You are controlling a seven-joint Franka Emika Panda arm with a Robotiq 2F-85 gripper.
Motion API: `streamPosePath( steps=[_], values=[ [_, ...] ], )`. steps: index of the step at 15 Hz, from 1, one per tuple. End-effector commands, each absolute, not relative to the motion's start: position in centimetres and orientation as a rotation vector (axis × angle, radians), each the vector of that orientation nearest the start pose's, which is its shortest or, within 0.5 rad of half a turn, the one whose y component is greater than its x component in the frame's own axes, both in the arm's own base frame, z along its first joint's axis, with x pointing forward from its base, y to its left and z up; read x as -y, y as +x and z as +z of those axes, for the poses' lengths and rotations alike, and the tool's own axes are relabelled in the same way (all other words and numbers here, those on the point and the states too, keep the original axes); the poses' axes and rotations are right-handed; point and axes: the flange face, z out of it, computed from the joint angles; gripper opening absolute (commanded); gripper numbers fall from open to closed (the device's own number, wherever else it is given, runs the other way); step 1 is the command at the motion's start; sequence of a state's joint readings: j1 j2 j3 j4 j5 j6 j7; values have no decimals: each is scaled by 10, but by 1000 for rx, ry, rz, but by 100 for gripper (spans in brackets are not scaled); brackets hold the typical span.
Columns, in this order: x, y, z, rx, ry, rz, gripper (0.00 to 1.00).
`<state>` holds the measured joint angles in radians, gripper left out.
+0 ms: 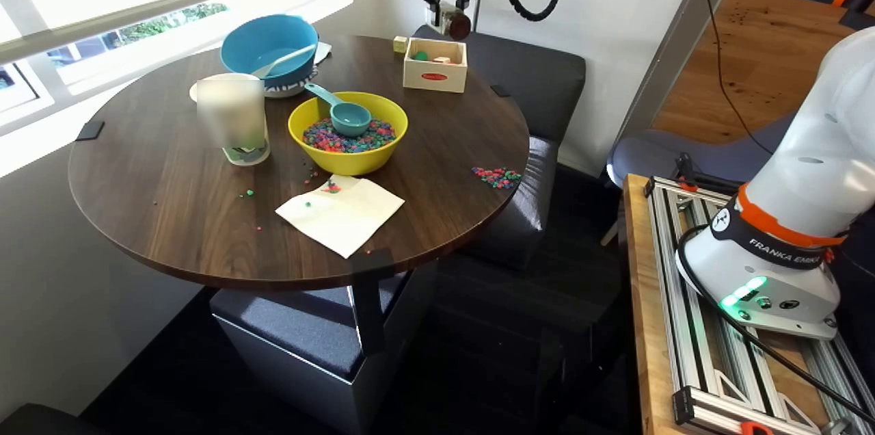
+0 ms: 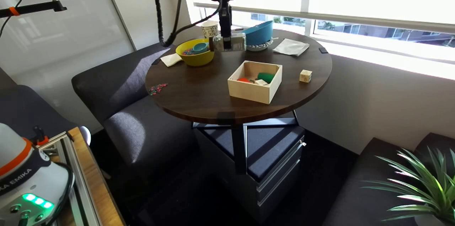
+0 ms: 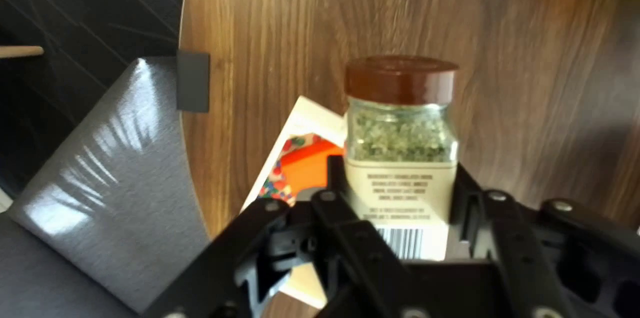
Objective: Take the jar out of the box and put it on the table
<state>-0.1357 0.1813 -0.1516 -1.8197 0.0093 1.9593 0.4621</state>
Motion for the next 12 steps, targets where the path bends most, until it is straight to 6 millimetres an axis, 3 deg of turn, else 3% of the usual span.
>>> streamPosePath(
  steps=[1, 5, 9, 12],
  values=[
    [99, 558, 421, -858, -2988, 124, 23],
    [40, 572, 395, -534, -3053, 124, 23],
    [41, 576, 376, -549, -2993, 93, 23],
    [59, 577, 357, -615, -2978, 44, 23]
  ],
)
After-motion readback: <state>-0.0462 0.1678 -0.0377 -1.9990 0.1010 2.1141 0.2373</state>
